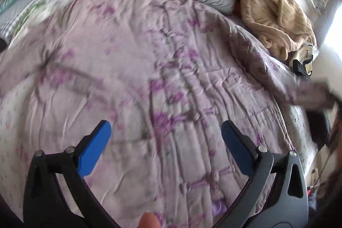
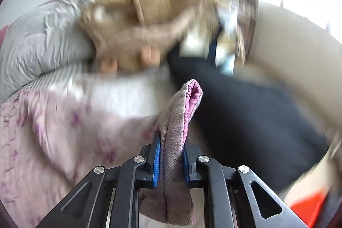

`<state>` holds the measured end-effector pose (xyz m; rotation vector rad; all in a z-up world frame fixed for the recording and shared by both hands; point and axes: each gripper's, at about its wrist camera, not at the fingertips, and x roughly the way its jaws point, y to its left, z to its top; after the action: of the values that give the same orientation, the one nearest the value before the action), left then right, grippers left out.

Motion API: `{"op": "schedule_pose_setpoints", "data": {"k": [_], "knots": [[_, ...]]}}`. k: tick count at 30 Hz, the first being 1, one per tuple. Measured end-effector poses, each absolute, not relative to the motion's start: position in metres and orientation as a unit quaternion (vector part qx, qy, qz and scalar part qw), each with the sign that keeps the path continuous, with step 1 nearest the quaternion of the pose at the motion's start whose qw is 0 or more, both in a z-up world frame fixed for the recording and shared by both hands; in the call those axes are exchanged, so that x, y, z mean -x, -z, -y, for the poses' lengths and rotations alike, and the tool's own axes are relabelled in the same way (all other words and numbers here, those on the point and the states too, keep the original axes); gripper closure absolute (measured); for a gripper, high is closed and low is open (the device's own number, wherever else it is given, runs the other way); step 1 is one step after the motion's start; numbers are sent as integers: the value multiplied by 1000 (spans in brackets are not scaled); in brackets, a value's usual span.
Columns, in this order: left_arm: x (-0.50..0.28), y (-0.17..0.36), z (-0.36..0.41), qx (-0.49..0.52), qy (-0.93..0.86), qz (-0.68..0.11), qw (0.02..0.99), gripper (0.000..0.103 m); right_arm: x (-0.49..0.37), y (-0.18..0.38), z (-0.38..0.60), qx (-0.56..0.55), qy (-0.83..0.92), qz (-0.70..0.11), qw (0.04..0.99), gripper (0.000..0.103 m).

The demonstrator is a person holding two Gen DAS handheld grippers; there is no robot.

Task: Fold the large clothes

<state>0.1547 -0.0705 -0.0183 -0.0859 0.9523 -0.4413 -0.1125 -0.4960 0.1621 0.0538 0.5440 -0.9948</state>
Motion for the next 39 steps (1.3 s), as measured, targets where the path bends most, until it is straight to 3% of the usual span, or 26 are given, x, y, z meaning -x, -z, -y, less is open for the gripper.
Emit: {"op": "schedule_pose_setpoints", "data": {"k": [5, 7, 9, 12, 15, 16, 18, 20, 27, 30, 32, 33, 36, 39], "knots": [[-166, 27, 86, 54, 233, -452, 859, 1, 77, -231, 523, 80, 515, -199, 830, 89], [-170, 30, 90, 53, 234, -451, 860, 1, 63, -242, 542, 124, 551, -187, 804, 98], [-172, 33, 94, 50, 235, -453, 859, 1, 50, -240, 574, 152, 588, -187, 772, 98], [-173, 44, 100, 38, 239, -462, 853, 1, 40, -213, 647, 94, 601, -259, 750, 98], [-172, 51, 105, 14, 242, -469, 849, 1, 50, -187, 676, -6, 536, -296, 791, 97], [-171, 53, 108, -1, 242, -468, 850, 1, 56, -180, 683, -50, 501, -300, 810, 93], [-169, 55, 109, -18, 241, -466, 851, 1, 65, -172, 695, -122, 446, -317, 828, 75], [-167, 55, 109, -24, 242, -468, 850, 1, 75, -165, 702, -168, 403, -330, 837, 39], [-165, 57, 111, -3, 252, -484, 838, 1, 70, -139, 700, -167, 372, -378, 831, 37], [-163, 58, 116, -8, 250, -482, 839, 1, 46, -102, 710, -134, 403, -432, 795, 40], [-164, 59, 119, -12, 245, -477, 844, 1, 37, -95, 699, -106, 407, -426, 801, 76], [-165, 57, 121, -16, 244, -471, 847, 1, 31, -100, 688, -84, 407, -414, 810, 82], [-178, 45, 130, -25, 248, -459, 853, 1, 18, -136, 648, 44, 420, -376, 825, 88], [-200, 29, 155, -40, 258, -439, 860, 1, 14, -185, 638, 102, 449, -312, 831, 88]]}}
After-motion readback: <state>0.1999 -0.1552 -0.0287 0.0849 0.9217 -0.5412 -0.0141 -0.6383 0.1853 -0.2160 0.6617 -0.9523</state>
